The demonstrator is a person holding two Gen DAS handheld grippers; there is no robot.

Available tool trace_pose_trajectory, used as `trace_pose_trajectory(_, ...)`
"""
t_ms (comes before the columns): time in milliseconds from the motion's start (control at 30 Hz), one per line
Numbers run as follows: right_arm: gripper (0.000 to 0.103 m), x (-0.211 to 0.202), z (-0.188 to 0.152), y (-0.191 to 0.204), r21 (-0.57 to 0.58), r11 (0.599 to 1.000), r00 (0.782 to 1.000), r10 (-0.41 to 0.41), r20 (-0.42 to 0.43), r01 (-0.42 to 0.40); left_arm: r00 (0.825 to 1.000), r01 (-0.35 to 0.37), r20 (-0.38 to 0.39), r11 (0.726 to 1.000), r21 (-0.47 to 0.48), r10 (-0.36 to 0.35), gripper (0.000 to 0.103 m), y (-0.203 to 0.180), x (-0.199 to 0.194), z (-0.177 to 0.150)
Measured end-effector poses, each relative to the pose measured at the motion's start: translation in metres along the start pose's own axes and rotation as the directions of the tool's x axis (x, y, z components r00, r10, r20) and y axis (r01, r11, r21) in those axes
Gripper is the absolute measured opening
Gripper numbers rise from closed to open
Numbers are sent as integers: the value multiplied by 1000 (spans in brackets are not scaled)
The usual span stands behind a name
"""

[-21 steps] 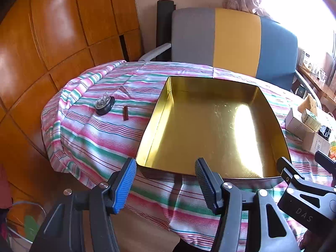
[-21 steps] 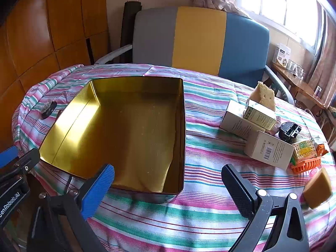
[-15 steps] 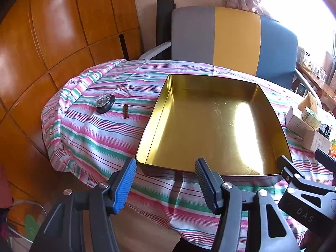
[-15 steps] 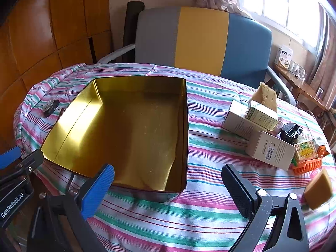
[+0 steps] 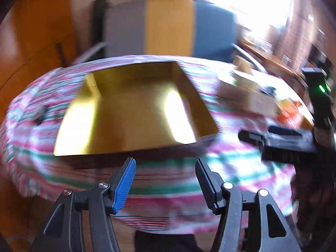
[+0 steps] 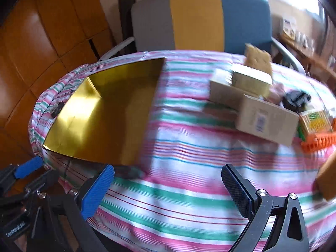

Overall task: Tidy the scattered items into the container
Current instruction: 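Move both tools from the gold tin toward the scattered items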

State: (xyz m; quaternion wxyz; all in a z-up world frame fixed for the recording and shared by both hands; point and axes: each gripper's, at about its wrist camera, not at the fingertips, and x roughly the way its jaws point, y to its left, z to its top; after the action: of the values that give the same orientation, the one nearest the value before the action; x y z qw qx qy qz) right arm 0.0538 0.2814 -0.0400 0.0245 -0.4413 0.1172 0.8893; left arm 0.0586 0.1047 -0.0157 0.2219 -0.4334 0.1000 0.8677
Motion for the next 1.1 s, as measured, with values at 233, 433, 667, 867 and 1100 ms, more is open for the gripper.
trace_pose_trajectory(233, 103, -19, -21, -93, 139, 990, 999, -19, -34, 23, 983, 150, -137, 963, 222, -122, 60, -61, 46, -5)
trace_pose_trajectory(433, 103, -31, 3, -130, 180, 983, 999, 46, -2, -45, 967, 203, -202, 945, 255, -153, 60, -71, 74, -9)
trace_pose_trajectory(667, 103, -13, 75, -130, 105, 993, 997, 57, 46, -62, 955, 259, -199, 944, 207, -218, 67, -62, 81, -12)
trace_pose_trajectory(867, 103, 39, 110, -132, 97, 993, 993, 69, -98, -60, 933, 330, -202, 931, 156, -297, 79, -56, 80, -12)
trace_pose_trajectory(1100, 103, 46, 76, -122, 75, 978, 957, 205, -204, -193, 908, 390, -198, 917, 84, -368, 84, -48, 82, -8)
